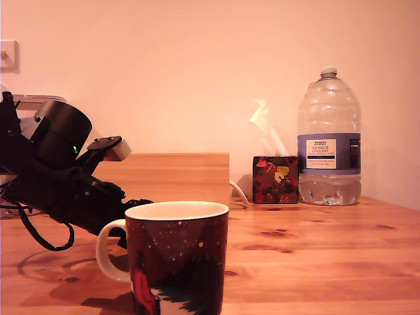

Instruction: Pick up the coffee capsules from the table one by one and drop them inside the nearest coffee cup

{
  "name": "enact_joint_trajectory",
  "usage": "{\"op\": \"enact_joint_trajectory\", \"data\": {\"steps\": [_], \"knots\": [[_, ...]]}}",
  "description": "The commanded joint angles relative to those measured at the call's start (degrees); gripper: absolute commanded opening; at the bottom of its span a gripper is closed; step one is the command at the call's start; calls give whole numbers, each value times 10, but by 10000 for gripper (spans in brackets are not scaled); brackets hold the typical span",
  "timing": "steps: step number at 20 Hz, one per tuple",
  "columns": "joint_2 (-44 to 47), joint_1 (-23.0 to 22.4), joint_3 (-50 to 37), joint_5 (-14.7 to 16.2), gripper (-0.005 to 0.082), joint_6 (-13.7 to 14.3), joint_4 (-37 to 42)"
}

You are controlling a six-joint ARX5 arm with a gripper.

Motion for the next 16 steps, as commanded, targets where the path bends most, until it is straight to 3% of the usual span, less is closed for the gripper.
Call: {"op": "enact_joint_trajectory", "data": {"steps": [1, 4, 13, 16], "knots": [[19, -1, -1, -2, 551, 5, 5], [20, -1, -1, -2, 521, 4, 13], [20, -1, -1, 5, 122, 4, 13], [20, -1, -1, 5, 89, 5, 14]]}}
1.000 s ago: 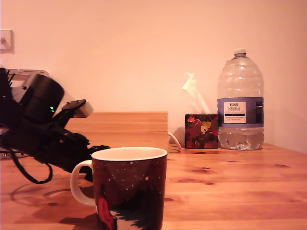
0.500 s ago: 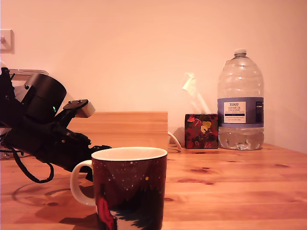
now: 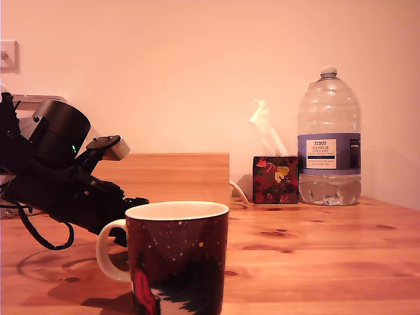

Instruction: Pick up the coffee capsules from the table one by one and drop them inside the nearest coffee cup

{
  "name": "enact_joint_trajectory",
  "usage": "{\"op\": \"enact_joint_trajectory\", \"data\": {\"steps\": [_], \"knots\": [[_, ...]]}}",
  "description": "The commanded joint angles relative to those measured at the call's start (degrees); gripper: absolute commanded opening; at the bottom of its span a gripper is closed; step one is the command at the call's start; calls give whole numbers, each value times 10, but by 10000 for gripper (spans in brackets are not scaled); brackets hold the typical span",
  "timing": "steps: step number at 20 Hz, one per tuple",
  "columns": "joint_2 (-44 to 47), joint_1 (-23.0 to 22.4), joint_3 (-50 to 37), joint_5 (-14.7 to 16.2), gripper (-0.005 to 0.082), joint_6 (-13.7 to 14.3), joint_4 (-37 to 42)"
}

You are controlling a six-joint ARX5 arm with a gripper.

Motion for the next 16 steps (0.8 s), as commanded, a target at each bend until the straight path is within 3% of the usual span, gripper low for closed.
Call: {"op": "enact_joint_trajectory", "data": {"steps": [1, 9, 16], "knots": [[19, 0, -1, 1, 89, 5, 8], [-15, 3, -12, 16, 90, 4, 1], [-139, 2, -70, 16, 90, 4, -23]]}}
